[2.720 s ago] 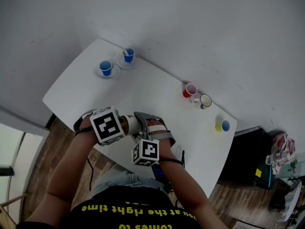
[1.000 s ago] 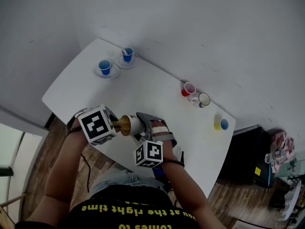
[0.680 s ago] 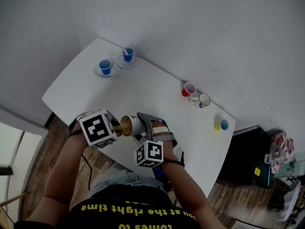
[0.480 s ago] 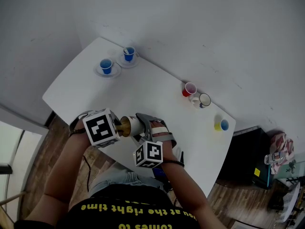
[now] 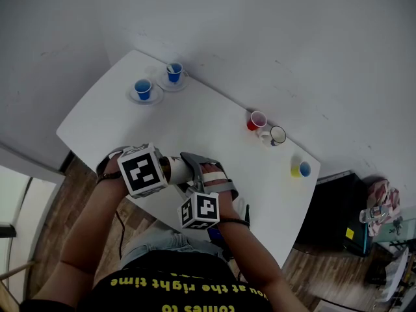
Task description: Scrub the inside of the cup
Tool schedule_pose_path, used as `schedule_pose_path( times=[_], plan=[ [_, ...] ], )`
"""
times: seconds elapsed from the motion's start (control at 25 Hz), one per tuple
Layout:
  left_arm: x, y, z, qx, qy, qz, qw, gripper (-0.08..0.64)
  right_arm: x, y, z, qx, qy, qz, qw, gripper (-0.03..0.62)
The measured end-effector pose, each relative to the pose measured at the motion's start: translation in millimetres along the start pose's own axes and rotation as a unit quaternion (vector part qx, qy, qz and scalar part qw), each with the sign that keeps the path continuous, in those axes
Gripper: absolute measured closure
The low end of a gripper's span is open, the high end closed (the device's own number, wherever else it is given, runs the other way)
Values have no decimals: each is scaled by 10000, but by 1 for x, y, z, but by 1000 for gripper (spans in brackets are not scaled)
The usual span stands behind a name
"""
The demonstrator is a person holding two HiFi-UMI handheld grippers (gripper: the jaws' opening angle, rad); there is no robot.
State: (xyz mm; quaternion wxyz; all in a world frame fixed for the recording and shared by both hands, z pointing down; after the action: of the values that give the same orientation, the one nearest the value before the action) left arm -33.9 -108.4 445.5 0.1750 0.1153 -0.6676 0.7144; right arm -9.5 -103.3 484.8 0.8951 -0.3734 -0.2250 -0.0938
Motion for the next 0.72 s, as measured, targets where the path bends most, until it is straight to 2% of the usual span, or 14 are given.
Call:
schedule_pose_path(
  times=[0.16, 0.4, 0.72],
  plan=[
    [-2, 1, -5, 77, -74, 50, 9999, 462, 3, -2, -1, -18, 51, 6, 10000, 210],
    [-6, -1, -9, 264, -115, 7, 9996, 462, 8, 0, 0, -79, -112, -110, 9998, 210],
    [-12, -4, -3, 95, 27, -97, 9999, 461, 10, 5, -3, -21, -205, -127, 9997, 210]
  ],
)
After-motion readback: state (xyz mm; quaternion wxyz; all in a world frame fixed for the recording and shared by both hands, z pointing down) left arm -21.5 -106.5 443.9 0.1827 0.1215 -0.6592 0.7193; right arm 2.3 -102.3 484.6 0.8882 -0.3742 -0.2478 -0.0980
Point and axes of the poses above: the fingertips, and each gripper's own axes: y backward along the fingers, z to its left, x out of its underside, the point moved 3 cm from there along y, backward along the fingers, and after that the axes turned 1 degree about z, right-handed, at the moved point
